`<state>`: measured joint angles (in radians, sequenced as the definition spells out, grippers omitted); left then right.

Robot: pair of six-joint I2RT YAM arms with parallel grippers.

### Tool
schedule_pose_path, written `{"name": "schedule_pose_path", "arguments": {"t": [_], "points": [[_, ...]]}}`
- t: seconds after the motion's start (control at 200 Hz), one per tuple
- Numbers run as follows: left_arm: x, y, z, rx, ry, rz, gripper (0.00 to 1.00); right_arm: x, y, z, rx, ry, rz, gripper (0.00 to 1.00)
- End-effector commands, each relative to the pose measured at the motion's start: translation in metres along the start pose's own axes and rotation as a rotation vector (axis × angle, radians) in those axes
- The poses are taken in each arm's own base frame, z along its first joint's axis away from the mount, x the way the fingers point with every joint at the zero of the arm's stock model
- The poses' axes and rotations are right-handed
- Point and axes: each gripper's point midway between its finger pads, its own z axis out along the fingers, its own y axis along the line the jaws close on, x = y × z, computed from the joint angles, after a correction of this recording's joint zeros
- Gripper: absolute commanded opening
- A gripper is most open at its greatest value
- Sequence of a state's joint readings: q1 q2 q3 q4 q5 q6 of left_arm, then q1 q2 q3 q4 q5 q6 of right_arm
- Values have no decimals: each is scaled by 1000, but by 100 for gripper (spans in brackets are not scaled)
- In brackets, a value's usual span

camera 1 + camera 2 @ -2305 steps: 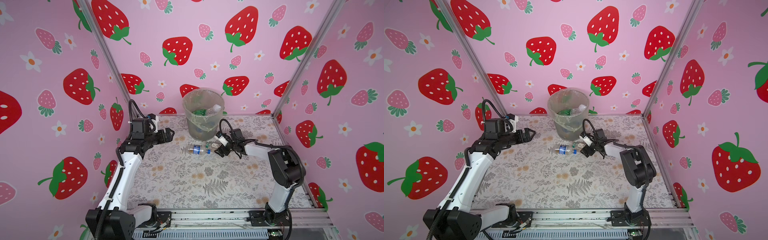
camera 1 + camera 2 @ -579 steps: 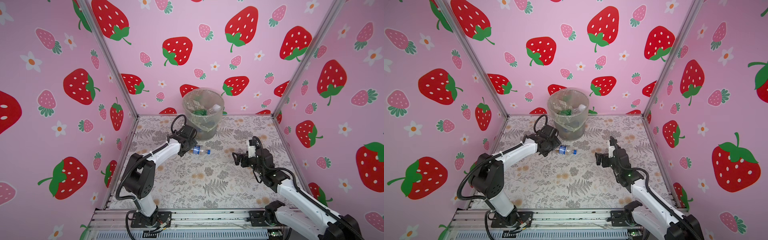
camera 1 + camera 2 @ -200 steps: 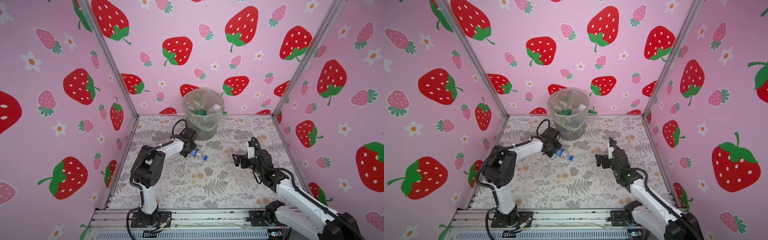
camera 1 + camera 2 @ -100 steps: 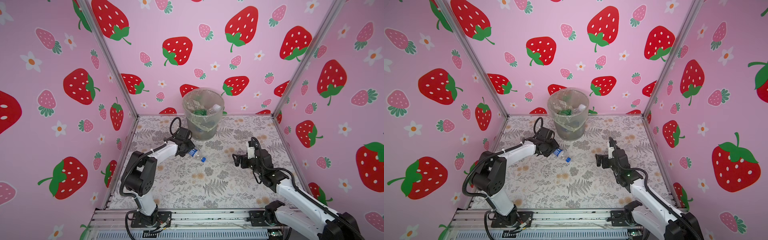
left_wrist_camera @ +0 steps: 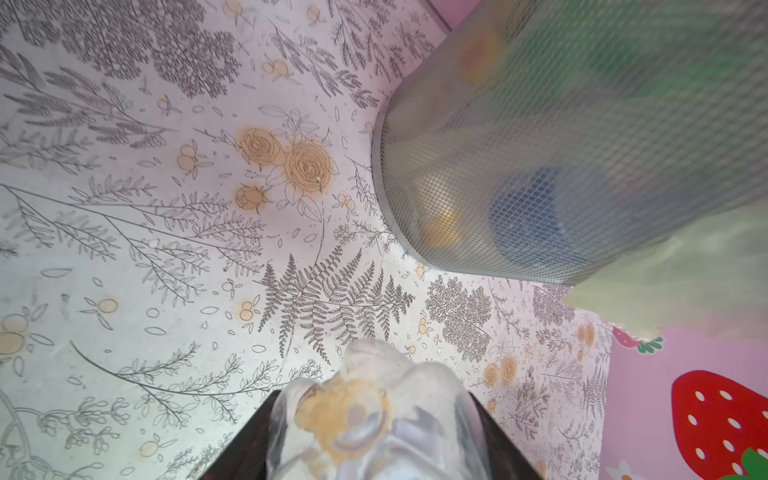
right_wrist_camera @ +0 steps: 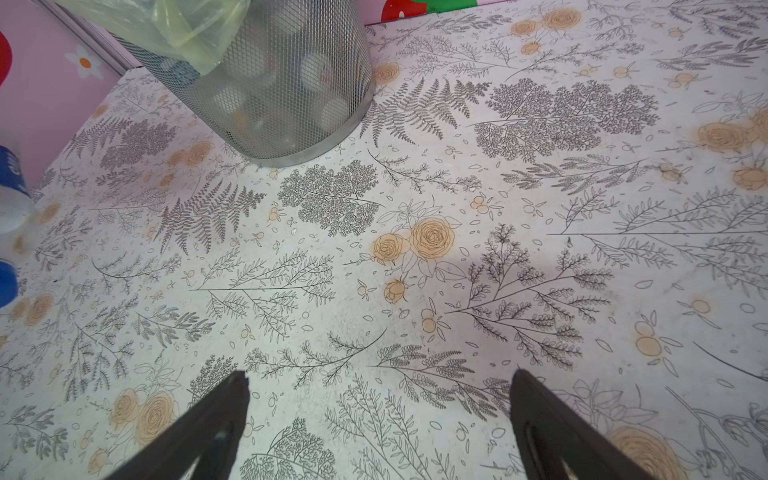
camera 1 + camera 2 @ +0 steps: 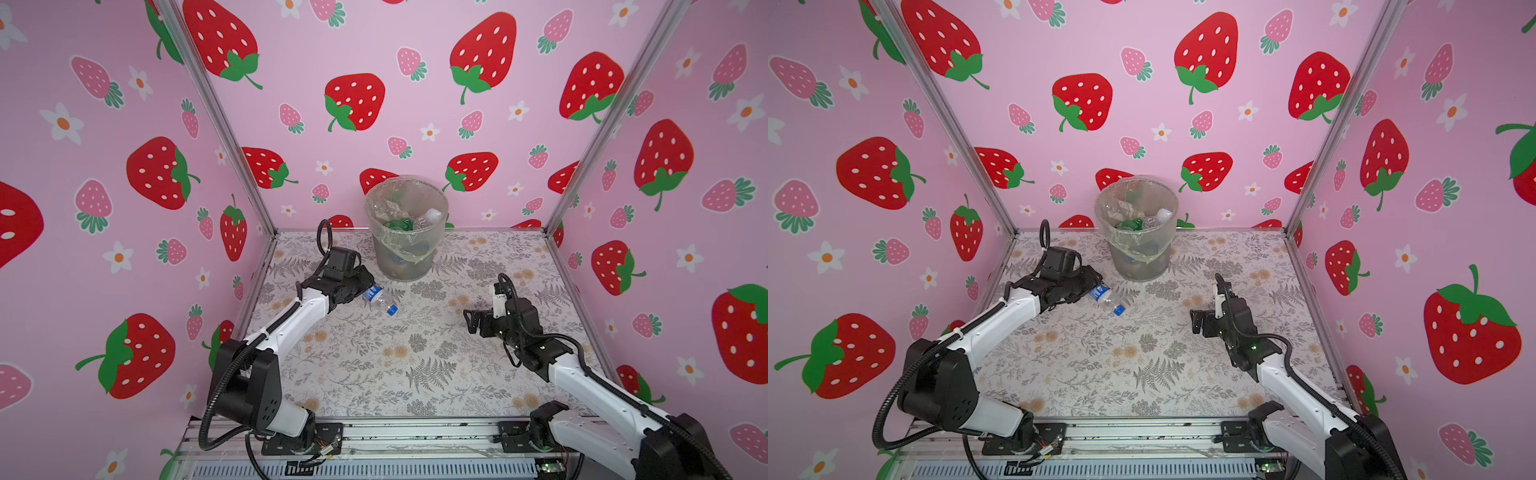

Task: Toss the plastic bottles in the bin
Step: 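Lift the blue-label bottle with the left gripper, tilting it upright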

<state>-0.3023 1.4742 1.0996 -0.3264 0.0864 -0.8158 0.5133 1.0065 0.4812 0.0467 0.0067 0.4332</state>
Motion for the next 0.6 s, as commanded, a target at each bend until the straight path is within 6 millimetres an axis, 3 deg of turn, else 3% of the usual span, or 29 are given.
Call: {"name": "schedule_pose_path", "arguments": {"t": [0.0, 0.175, 0.285, 0.595], "points": [[-2, -1, -18, 24, 6, 71, 61, -9, 5, 1, -17, -23, 34, 99], [-26, -13, -53, 74, -75, 103, 62, -4, 3, 7, -11, -7, 54, 99], [-32, -37, -75, 174, -85, 164, 61, -2, 4, 10, -17, 8, 67, 99], [-66, -79, -134, 280, -227, 231, 61, 4, 7, 14, -35, 31, 97, 99]]}}
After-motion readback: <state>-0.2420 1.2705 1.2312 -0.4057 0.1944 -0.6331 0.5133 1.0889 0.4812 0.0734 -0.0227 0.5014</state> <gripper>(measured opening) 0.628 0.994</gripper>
